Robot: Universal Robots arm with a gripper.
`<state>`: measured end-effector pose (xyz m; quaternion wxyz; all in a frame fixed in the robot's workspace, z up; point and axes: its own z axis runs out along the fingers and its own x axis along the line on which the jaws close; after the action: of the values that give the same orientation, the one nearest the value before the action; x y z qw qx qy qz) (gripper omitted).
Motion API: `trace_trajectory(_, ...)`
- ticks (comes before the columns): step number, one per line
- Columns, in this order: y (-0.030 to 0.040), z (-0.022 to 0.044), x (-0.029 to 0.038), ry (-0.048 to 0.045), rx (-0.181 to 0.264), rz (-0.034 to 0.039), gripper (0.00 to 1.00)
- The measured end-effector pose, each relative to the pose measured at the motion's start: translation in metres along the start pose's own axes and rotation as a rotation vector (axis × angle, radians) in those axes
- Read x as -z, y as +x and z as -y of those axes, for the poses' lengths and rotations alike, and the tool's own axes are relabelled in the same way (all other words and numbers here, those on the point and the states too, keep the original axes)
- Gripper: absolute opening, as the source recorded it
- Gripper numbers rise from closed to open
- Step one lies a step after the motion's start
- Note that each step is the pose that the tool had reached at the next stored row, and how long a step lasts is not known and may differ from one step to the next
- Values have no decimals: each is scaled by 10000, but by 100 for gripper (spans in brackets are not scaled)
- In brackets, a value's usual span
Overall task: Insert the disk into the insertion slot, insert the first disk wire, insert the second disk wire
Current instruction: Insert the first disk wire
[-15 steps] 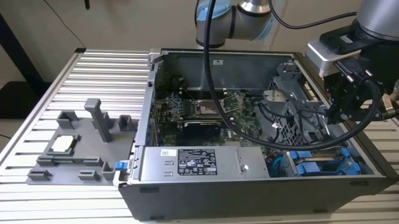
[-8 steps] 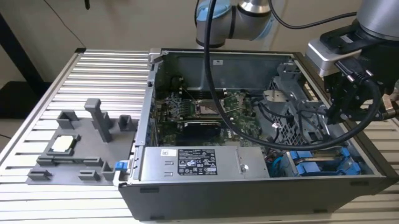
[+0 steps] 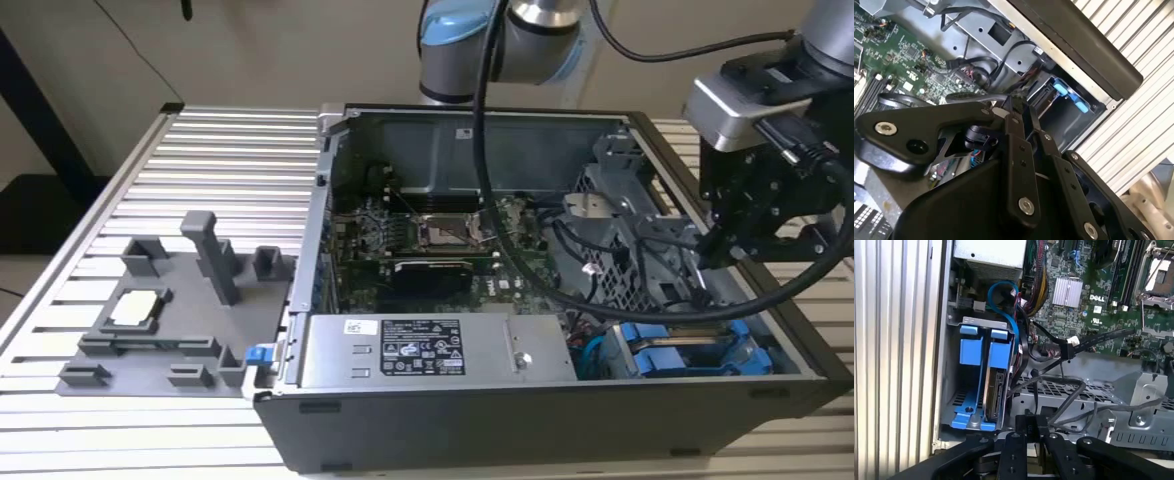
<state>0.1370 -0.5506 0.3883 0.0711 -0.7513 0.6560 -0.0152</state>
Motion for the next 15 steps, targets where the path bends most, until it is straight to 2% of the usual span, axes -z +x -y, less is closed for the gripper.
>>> trace_trajectory(5, 21, 126, -16, -609, -53, 69, 19)
trace_trajectory(10, 47, 245, -33, -1100, -96, 129, 19)
trace_trajectory(11, 49, 260, -34, -1150, -100, 135, 19)
trace_trajectory(15, 49, 261, -35, -1157, -117, 136, 19)
